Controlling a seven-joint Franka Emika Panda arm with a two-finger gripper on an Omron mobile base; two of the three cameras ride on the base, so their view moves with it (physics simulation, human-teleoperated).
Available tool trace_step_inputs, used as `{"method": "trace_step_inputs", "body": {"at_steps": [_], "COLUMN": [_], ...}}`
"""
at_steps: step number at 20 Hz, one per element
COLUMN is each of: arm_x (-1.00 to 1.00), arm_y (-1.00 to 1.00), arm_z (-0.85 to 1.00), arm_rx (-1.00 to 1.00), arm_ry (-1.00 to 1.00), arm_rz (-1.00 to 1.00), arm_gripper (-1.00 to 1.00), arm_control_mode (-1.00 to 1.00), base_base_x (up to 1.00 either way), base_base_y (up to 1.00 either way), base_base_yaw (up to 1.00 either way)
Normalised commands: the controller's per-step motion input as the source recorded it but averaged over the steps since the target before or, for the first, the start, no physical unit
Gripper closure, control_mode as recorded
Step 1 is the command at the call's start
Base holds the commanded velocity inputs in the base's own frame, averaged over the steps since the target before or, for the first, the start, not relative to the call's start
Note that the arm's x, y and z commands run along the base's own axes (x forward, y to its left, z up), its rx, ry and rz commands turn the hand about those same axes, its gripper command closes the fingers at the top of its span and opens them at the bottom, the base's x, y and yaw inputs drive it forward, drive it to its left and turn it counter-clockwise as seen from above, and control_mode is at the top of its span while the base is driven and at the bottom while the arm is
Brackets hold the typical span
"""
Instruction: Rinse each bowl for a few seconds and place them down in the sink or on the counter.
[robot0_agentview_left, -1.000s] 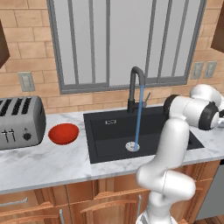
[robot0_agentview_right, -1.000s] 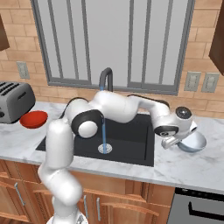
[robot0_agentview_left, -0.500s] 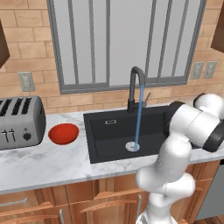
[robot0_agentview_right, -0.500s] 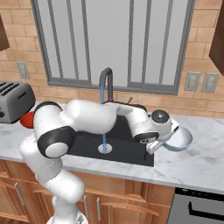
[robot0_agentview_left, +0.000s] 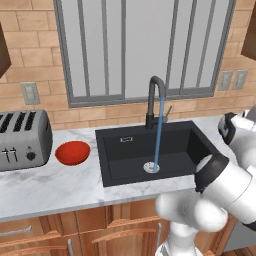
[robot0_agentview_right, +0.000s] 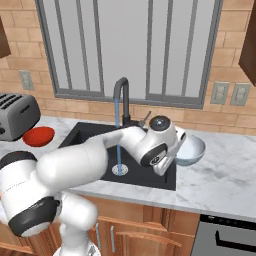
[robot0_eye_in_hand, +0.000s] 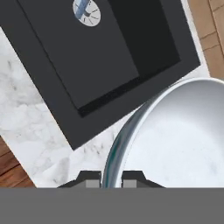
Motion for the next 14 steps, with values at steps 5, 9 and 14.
{"method": "trace_step_inputs", "body": {"at_steps": [5,9,14], "arm_x": [-0.31,-0.24,-0.20], "arm_y": [0.25,0.19,0.20], "arm_z": [0.64,0.51,0.20], "arm_rx": [-0.02,0.00,0.03], "arm_ry": [0.18,0.21,0.15], "arm_rz": [0.17,0.17,0.16], "arm_gripper": [1.00,1.00,1.00], "arm_control_mode": [-1.00,-1.00,-1.00], "base_base_x": [0.00,0.00,0.00], "base_base_y": [0.00,0.00,0.00], "base_base_yaw": [0.00,0.00,0.00]}}
